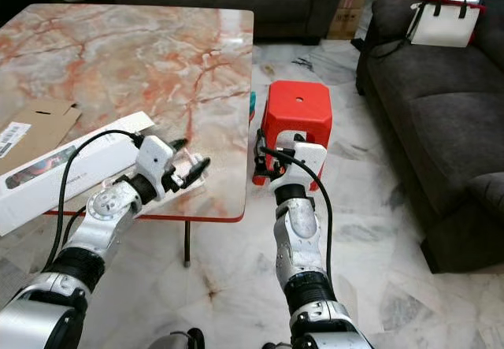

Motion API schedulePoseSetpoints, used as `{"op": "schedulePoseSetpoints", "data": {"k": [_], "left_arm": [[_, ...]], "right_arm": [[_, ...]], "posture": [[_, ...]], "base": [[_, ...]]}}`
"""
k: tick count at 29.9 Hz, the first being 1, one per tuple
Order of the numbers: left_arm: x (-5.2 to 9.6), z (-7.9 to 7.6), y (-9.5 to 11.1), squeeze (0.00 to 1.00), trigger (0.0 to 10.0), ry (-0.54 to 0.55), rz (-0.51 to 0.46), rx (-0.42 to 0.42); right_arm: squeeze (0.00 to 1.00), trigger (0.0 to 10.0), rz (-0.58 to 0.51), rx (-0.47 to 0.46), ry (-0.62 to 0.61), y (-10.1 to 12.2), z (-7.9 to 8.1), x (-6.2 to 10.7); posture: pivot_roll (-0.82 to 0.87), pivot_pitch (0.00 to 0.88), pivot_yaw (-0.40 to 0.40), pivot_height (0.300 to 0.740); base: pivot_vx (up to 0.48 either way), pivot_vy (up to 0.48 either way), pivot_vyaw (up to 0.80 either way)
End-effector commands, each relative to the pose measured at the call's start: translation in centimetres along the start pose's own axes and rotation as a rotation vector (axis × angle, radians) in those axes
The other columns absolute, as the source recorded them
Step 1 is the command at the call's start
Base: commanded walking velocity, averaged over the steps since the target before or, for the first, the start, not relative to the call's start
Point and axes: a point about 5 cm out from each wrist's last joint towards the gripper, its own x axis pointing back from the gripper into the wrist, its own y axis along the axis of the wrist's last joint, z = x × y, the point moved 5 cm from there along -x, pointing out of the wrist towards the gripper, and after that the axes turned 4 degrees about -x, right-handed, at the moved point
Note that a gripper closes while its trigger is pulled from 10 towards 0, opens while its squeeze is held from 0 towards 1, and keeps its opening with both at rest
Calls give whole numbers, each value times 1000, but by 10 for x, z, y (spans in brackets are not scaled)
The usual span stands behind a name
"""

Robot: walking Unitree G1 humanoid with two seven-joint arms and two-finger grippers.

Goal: Picking trash to rubbish bin

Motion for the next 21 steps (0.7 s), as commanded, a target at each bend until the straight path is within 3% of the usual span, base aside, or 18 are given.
{"op": "schedulePoseSetpoints", "data": {"k": [1, 8, 12, 15, 21], "left_arm": [[5, -2, -1, 0, 10000, -33, 14, -16], [31, -4, 3, 0, 10000, -139, 50, -44], [34, -5, 4, 0, 10000, -154, 57, -40], [45, -19, 7, 0, 10000, -258, 108, -64], [46, -21, 7, 0, 10000, -259, 128, -61]], "right_arm": [[0, 10000, 16, 2, 6, -4, 2, 2], [0, 10000, 18, -1, 9, -5, 3, 3], [0, 10000, 18, -1, 10, -5, 3, 3], [0, 10000, 21, -3, 16, -5, 4, 2], [0, 10000, 25, -7, 13, -7, 4, 2]], "posture": [[164, 110, -11, 740], [173, 113, -8, 740], [173, 113, -8, 740], [184, 125, -13, 740], [184, 134, -12, 740]], "base": [[0, 0, 0], [0, 0, 0], [0, 0, 0], [0, 0, 0], [0, 0, 0]]}}
